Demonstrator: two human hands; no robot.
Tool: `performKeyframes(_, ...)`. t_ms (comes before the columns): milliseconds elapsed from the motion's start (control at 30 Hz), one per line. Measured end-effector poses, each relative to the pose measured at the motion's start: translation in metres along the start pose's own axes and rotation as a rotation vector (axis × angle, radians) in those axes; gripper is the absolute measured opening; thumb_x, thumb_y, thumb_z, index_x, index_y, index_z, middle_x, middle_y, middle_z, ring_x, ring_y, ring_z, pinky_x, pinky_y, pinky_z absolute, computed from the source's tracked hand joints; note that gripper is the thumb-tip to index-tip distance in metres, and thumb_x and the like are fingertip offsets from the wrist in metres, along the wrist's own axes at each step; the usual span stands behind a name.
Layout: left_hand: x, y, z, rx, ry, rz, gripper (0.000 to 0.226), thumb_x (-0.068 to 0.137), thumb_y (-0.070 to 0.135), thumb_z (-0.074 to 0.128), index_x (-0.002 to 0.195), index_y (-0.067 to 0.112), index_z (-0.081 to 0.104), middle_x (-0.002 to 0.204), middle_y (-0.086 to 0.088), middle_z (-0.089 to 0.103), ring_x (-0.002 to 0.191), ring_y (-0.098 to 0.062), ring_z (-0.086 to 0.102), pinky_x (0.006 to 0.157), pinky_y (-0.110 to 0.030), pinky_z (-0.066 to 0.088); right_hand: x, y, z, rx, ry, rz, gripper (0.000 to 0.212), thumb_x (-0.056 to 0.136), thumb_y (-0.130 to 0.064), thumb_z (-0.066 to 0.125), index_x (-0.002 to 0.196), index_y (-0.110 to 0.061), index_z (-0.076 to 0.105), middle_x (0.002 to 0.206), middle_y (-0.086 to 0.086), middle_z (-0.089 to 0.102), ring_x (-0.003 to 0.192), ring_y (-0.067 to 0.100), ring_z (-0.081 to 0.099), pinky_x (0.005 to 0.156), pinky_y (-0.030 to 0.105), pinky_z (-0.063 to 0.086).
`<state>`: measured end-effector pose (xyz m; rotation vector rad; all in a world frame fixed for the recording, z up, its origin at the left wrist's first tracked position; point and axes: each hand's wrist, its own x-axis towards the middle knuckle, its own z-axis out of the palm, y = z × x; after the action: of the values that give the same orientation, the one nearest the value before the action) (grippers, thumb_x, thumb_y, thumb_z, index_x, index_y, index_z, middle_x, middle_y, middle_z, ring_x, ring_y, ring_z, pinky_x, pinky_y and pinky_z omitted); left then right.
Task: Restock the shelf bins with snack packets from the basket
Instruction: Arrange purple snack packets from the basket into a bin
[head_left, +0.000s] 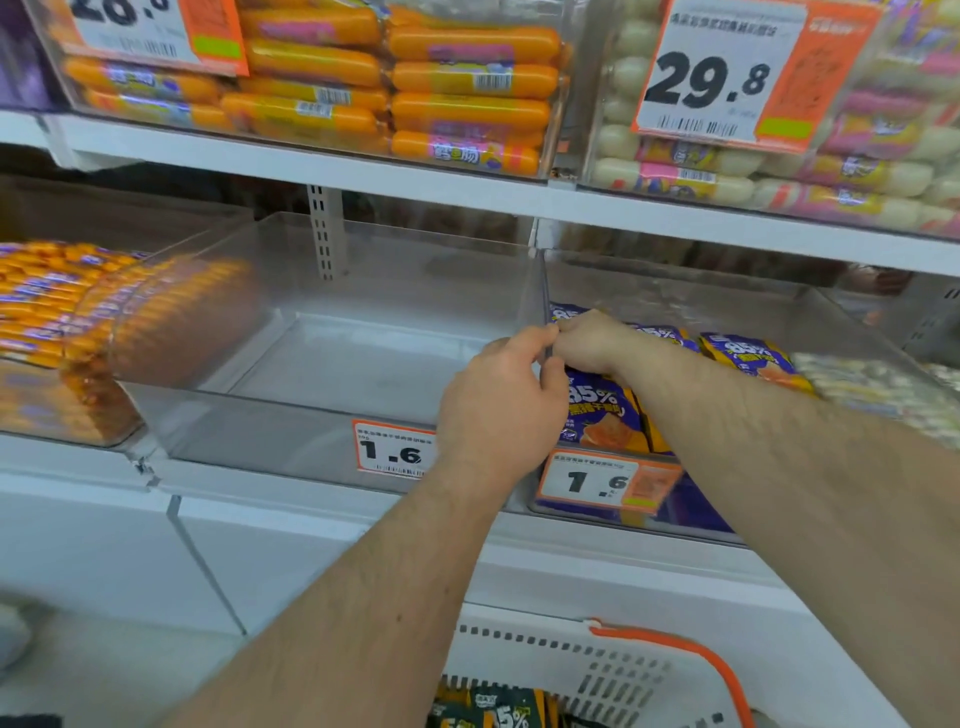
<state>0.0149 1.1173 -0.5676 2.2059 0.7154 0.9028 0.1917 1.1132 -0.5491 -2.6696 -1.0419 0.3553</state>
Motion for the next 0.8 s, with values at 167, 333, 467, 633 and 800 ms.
performKeyframes(167, -0.001, -0.001, -0.001, -0.009, -0.021, 0.018, 0.034, 0.100, 0.037, 0.045, 0.132, 0.035, 0.055, 0.123, 0.006, 0.063, 0.104, -0.016, 0.061, 0.085, -0.039, 0.054, -0.018, -0.005, -0.009, 0.002, -0.022, -0.026, 0.020, 0.092, -0.006, 0.045, 0.097, 0.003, 0.061, 0.103, 0.017, 0.059, 0.090, 0.028, 0.055, 0.065, 0.032, 0.037)
performKeyframes(333, 0.000, -0.002, -0.004, -0.142, -0.037, -0.020, 0.041, 0.097, 0.042, 0.050, 0.136, 0.031, 0.050, 0.128, 0.006, 0.061, 0.102, -0.016, 0.064, 0.087, -0.042, 0.054, -0.055, 0.008, -0.019, 0.087, 0.239, -0.082, 0.039, 0.093, -0.018, 0.051, 0.131, -0.013, 0.061, 0.137, 0.010, 0.058, 0.126, 0.030, 0.052, 0.102, 0.035, 0.043)
performKeyframes(467, -0.028, -0.003, -0.012, 0.053, 0.242, 0.260, 0.033, 0.088, 0.031, 0.051, 0.114, 0.016, 0.063, 0.107, 0.000, 0.069, 0.096, -0.024, 0.065, 0.089, -0.039, 0.045, -0.106, 0.011, -0.002, -0.030, 0.750, -0.413, 0.026, 0.083, -0.018, 0.051, 0.095, -0.012, 0.074, 0.103, 0.009, 0.069, 0.101, 0.035, 0.058, 0.087, 0.041, 0.044)
performKeyframes(633, -0.095, -0.031, -0.017, -0.028, 0.240, 0.270, 0.029, 0.078, 0.027, 0.049, 0.100, 0.015, 0.065, 0.086, 0.004, 0.070, 0.076, -0.024, 0.066, 0.076, -0.039, 0.048, -0.166, 0.003, 0.061, 0.014, 0.881, -0.791, 0.018, 0.071, -0.016, 0.049, 0.071, -0.007, 0.065, 0.077, 0.010, 0.061, 0.074, 0.032, 0.055, 0.067, 0.039, 0.039)
performKeyframes(800, -0.168, -0.094, -0.023, -0.120, 0.011, -0.218, 0.021, 0.091, 0.011, 0.056, 0.110, 0.019, 0.059, 0.077, 0.011, 0.062, 0.068, -0.015, 0.061, 0.068, -0.034, 0.051, -0.196, 0.009, 0.167, 0.076, 0.483, -0.718, 0.032, 0.076, -0.021, 0.042, 0.075, -0.009, 0.071, 0.078, 0.005, 0.065, 0.077, 0.031, 0.060, 0.075, 0.036, 0.044)
